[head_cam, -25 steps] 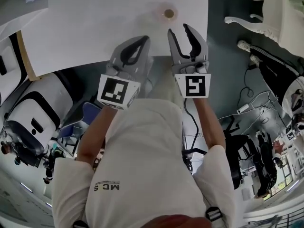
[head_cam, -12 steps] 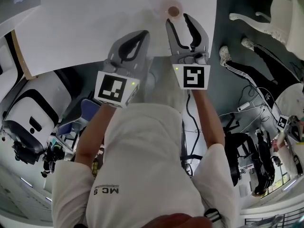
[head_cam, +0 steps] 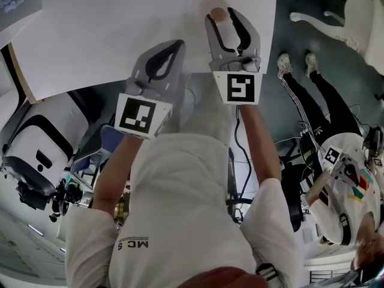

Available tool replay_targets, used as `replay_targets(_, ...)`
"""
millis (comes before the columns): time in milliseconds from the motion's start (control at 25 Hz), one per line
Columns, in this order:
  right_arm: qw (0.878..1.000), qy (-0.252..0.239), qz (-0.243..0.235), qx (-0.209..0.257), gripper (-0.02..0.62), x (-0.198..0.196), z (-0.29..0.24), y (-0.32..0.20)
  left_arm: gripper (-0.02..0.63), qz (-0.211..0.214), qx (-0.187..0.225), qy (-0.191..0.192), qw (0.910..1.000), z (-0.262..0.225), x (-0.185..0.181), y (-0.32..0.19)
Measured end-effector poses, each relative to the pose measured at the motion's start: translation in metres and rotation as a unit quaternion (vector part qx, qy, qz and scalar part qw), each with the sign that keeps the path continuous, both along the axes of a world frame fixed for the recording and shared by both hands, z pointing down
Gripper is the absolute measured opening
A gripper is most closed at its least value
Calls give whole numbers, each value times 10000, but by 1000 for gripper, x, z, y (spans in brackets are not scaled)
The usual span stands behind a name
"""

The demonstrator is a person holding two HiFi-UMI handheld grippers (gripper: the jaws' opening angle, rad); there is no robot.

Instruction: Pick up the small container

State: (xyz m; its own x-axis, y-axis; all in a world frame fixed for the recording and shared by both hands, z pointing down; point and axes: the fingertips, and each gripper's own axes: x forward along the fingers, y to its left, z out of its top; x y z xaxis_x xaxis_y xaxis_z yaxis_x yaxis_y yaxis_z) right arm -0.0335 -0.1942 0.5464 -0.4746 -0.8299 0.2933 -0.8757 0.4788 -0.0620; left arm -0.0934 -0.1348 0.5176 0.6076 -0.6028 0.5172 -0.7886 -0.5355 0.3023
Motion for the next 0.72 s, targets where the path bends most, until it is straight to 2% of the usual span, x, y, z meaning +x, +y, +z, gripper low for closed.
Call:
replay_targets(80,10000,-12,-3,60,170,-4,0,-1,0,1,8,-6,10000,1,-3,-1)
replay_targets(200,10000,-70,-16,65,130,-7,3,3,0,22,1,-44,10000,4,-4,3)
replay_targets(320,9999,51,-84,107,126,-9,7,4,0,36,-34,-70,10000,8,-7,8)
replay_targets(480,9998,-36,-21,195,124,-10,6,1,0,43,-50,-96,9999,10,-9,12)
replay_targets(720,9999,38,-38,115,121,-11,6,0,0,15,-12,-102,9999,10,-11,14)
